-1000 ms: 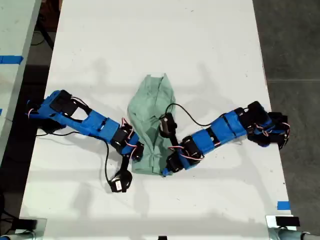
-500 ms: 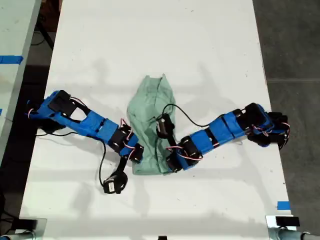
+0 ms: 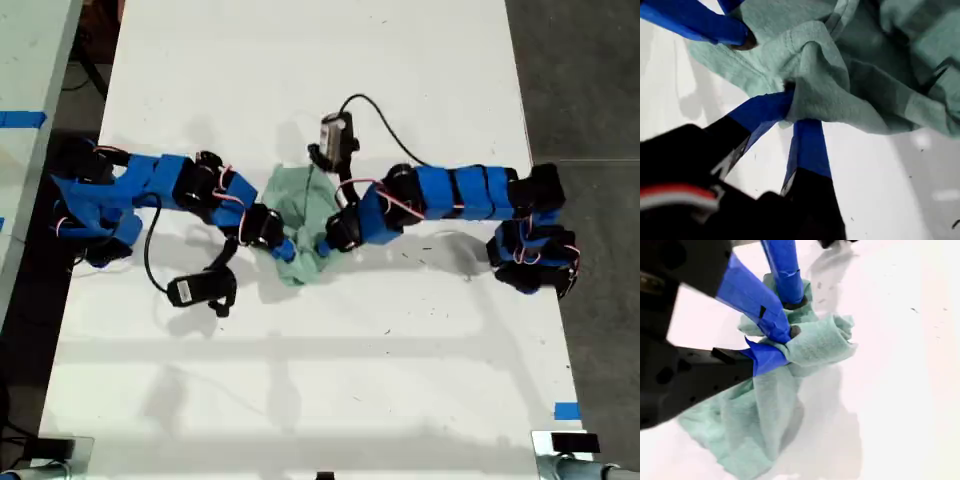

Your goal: Fold t shirt

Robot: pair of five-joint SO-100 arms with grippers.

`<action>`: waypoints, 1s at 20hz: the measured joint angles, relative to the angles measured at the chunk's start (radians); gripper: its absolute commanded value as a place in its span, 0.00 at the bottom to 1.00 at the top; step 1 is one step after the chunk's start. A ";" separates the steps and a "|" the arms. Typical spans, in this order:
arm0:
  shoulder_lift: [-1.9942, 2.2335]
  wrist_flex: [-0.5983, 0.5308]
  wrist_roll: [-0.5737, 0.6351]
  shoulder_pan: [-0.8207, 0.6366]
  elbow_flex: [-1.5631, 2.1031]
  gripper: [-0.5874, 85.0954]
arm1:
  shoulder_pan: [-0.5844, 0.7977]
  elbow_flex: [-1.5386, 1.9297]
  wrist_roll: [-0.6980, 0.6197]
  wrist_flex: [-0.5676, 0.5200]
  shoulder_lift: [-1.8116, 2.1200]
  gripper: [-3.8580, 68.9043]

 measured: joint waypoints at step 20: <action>0.583 -0.020 0.152 -0.603 0.701 0.24 | 0.445 0.469 -0.295 -0.233 0.252 0.30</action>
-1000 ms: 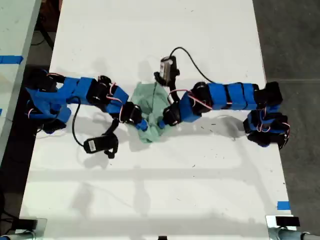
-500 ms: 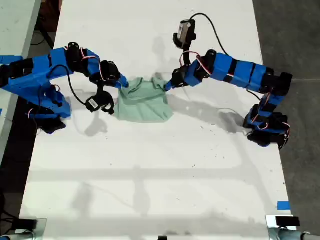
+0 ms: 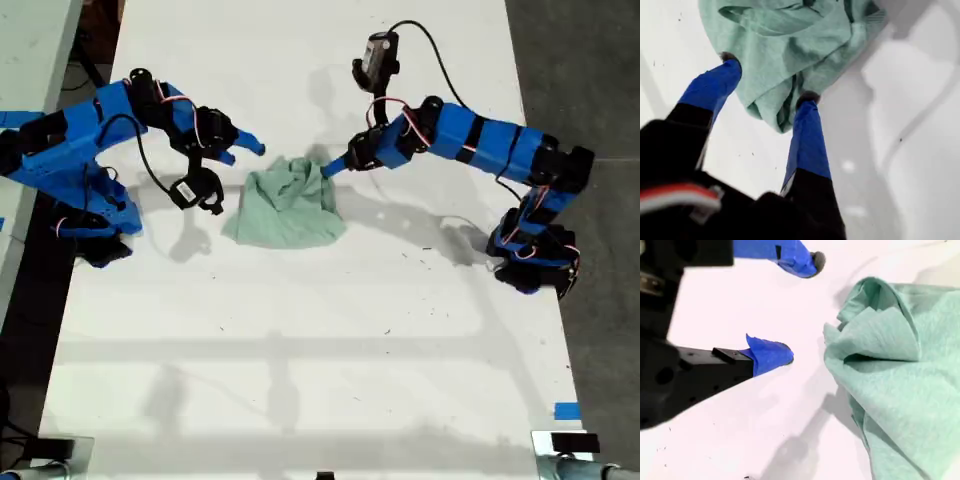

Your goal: Fold t shirt

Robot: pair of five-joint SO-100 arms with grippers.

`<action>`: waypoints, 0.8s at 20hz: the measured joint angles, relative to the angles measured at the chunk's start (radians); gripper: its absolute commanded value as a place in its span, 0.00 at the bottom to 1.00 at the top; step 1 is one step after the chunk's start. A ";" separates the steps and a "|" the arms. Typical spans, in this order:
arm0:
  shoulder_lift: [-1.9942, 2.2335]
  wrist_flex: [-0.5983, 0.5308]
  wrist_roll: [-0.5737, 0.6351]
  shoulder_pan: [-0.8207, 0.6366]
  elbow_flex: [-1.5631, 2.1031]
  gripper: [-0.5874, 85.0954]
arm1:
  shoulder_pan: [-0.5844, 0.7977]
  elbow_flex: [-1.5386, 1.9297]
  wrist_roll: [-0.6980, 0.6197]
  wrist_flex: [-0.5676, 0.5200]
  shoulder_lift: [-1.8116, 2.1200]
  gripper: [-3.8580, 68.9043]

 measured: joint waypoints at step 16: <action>1.353 -0.463 -0.436 0.485 1.239 0.02 | -0.430 1.431 0.517 0.219 1.798 0.16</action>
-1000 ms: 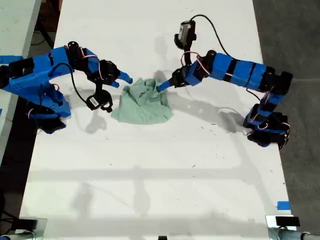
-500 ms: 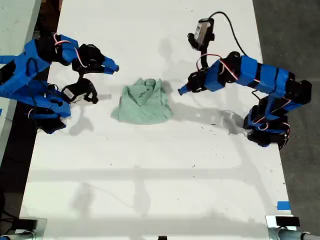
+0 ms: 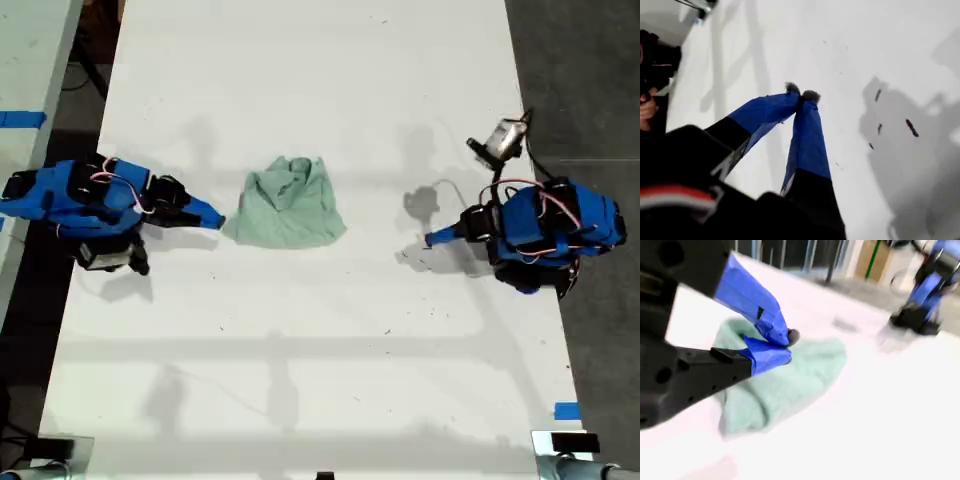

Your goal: Fold t shirt

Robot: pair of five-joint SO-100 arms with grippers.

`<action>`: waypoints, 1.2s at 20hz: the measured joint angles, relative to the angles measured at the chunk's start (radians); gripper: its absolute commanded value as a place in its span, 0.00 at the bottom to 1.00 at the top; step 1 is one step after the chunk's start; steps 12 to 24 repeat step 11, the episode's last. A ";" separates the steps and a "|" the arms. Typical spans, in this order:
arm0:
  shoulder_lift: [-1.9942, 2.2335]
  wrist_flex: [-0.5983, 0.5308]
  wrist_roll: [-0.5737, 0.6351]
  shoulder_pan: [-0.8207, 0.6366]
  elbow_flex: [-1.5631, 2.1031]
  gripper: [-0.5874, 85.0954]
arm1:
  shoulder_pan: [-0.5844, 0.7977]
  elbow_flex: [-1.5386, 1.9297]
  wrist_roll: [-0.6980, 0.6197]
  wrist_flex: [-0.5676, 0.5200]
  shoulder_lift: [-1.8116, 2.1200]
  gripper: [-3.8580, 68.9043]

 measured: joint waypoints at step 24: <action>0.049 0.140 -0.058 0.091 0.126 0.20 | -0.072 0.276 -0.359 -0.037 0.037 0.17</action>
